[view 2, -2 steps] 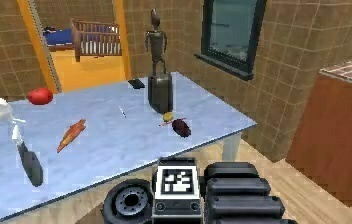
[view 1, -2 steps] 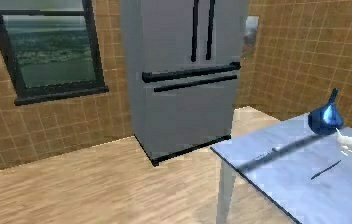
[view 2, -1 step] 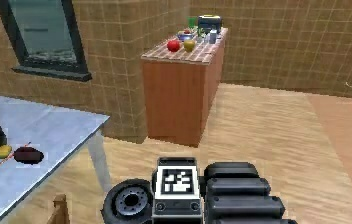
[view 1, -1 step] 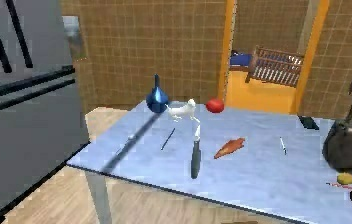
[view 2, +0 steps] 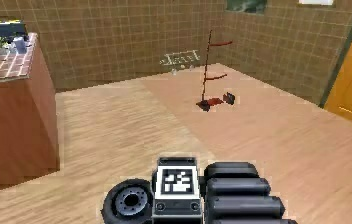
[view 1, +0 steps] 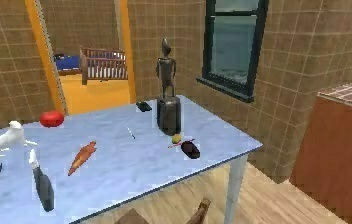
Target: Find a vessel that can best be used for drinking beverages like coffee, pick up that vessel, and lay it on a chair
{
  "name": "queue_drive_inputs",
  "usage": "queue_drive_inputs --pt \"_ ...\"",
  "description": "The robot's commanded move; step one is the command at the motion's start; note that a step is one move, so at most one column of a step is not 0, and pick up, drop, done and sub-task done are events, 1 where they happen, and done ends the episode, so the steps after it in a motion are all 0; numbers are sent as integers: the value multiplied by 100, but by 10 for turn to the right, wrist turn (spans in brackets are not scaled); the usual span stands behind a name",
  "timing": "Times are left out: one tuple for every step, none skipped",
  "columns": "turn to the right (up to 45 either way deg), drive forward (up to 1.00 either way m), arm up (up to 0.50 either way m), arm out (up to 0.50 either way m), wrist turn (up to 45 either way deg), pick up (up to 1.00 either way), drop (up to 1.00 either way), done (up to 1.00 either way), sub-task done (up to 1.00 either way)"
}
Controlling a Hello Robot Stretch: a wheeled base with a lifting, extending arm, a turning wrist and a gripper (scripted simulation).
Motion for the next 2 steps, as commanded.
queue_drive_inputs --pt "360 0 0 0 0 0 0 0 0" --pt "-450 0 0 0 0 0 0 0 0"
